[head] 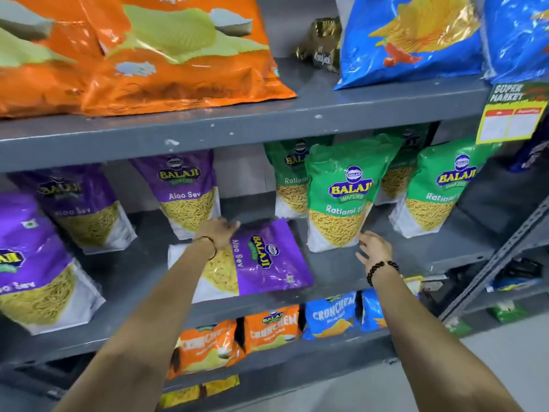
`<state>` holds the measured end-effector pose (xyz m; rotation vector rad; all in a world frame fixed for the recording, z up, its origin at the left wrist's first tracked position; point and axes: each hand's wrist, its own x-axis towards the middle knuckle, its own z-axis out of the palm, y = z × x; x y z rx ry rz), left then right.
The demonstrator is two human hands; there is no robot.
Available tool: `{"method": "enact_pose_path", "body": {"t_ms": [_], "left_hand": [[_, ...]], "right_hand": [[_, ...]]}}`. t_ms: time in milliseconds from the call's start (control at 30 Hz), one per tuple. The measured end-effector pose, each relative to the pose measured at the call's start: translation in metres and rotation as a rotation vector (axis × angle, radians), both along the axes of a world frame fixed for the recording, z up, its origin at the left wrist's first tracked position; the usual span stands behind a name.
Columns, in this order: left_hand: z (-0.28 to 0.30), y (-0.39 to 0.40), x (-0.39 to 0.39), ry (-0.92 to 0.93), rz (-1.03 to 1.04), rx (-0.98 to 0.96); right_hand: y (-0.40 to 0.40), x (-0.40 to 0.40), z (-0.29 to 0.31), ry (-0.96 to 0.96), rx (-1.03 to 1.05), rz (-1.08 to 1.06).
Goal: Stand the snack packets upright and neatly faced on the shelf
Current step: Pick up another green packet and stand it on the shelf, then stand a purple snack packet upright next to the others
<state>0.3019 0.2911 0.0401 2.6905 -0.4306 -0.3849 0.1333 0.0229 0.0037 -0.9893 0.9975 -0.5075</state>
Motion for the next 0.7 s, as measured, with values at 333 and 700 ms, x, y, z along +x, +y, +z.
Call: {"method": "enact_pose_path", "body": {"t_ms": [333, 700], "left_hand": [[0.002, 0.070, -0.001, 0.071, -0.104, 0.146], [-0.036, 0.095, -0.020, 0.458, 0.013, -0.359]], "right_hand": [[0.132, -0.009, -0.043, 0.296, -0.095, 0.004], [0.223, -0.002, -0.003, 0.297, 0.071, 0.393]]}}
